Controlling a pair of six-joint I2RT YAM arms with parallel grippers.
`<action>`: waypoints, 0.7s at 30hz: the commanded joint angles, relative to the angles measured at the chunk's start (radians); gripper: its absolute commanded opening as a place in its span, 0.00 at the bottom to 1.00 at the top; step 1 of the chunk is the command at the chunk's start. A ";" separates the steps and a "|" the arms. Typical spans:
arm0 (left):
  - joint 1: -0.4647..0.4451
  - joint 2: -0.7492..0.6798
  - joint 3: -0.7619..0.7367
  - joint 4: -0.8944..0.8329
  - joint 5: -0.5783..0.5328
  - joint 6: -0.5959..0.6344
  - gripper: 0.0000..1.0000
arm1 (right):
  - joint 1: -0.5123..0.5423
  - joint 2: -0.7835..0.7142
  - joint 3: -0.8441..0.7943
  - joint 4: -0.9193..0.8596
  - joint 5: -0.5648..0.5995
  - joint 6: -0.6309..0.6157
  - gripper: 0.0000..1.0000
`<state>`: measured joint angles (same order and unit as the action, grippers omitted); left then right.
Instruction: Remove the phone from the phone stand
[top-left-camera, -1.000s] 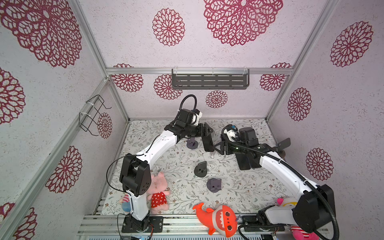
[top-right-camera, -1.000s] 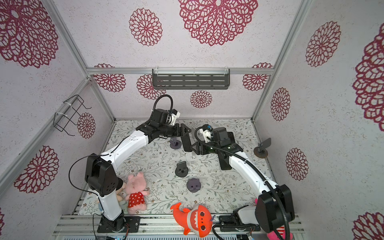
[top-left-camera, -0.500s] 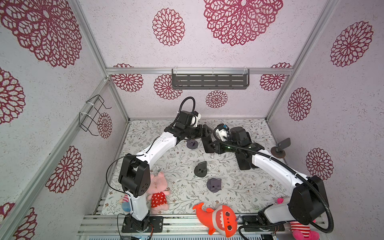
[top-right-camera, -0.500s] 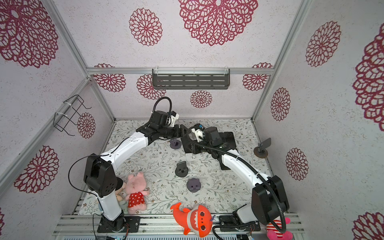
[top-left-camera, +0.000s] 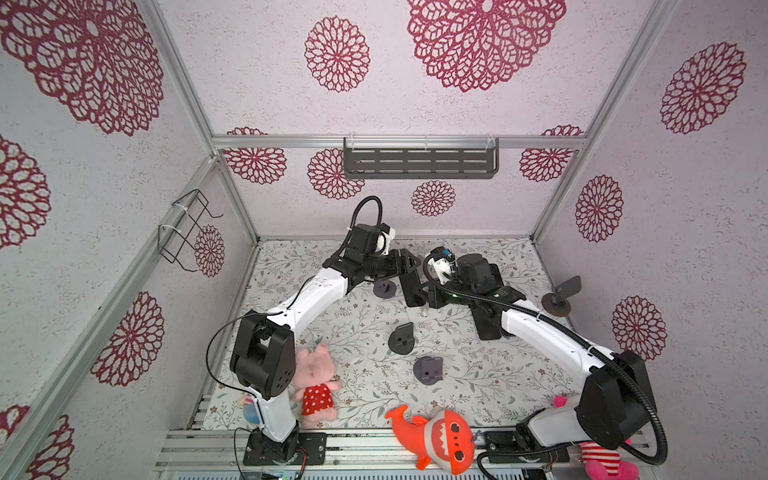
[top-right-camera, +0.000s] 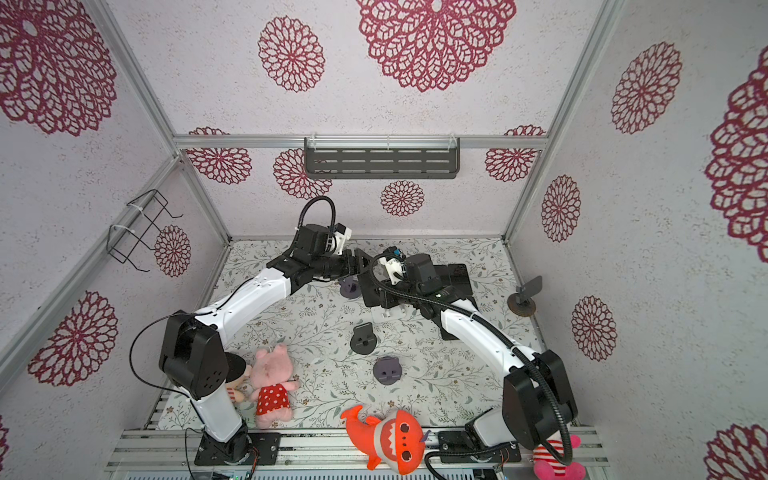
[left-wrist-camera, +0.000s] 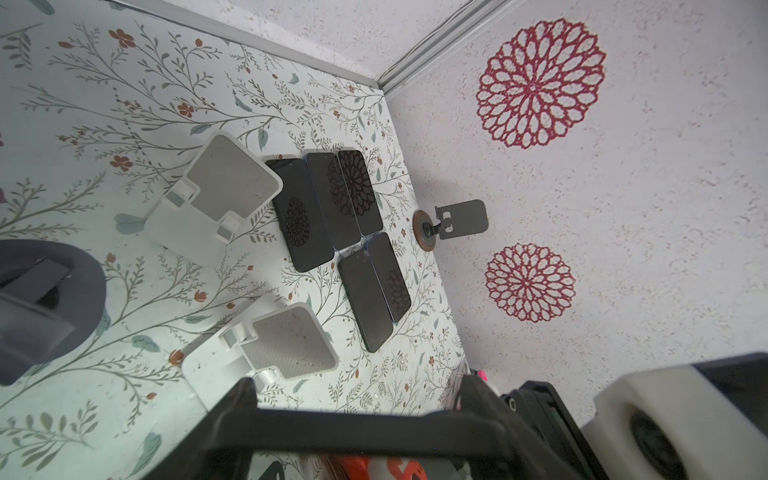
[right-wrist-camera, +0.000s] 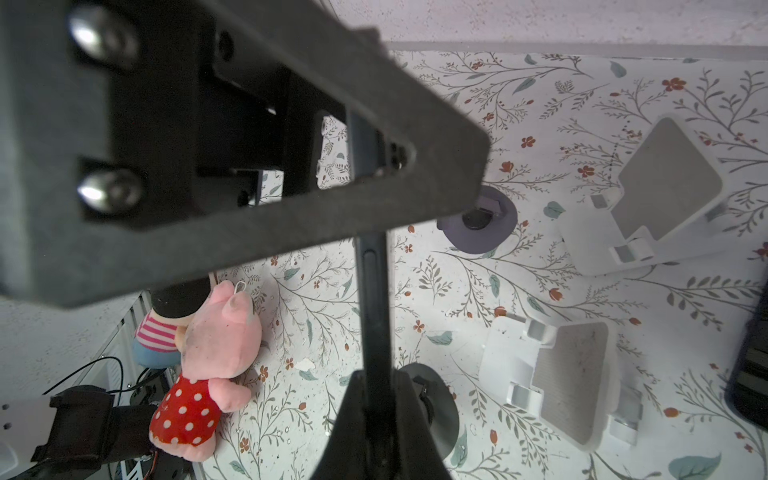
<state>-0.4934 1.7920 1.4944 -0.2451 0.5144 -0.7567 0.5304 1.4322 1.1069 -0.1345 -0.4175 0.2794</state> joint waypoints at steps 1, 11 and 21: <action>0.023 -0.075 -0.046 0.203 0.117 -0.089 0.80 | -0.012 -0.019 0.023 0.058 0.007 0.057 0.00; 0.109 -0.172 -0.258 0.508 0.158 -0.171 0.98 | -0.081 -0.053 0.034 0.037 -0.124 0.076 0.00; 0.139 -0.155 -0.458 1.041 0.311 -0.302 0.81 | -0.208 -0.062 0.069 0.029 -0.459 0.134 0.00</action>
<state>-0.3546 1.6230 1.0416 0.5812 0.7654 -0.9966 0.3260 1.4136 1.1263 -0.1623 -0.7010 0.3832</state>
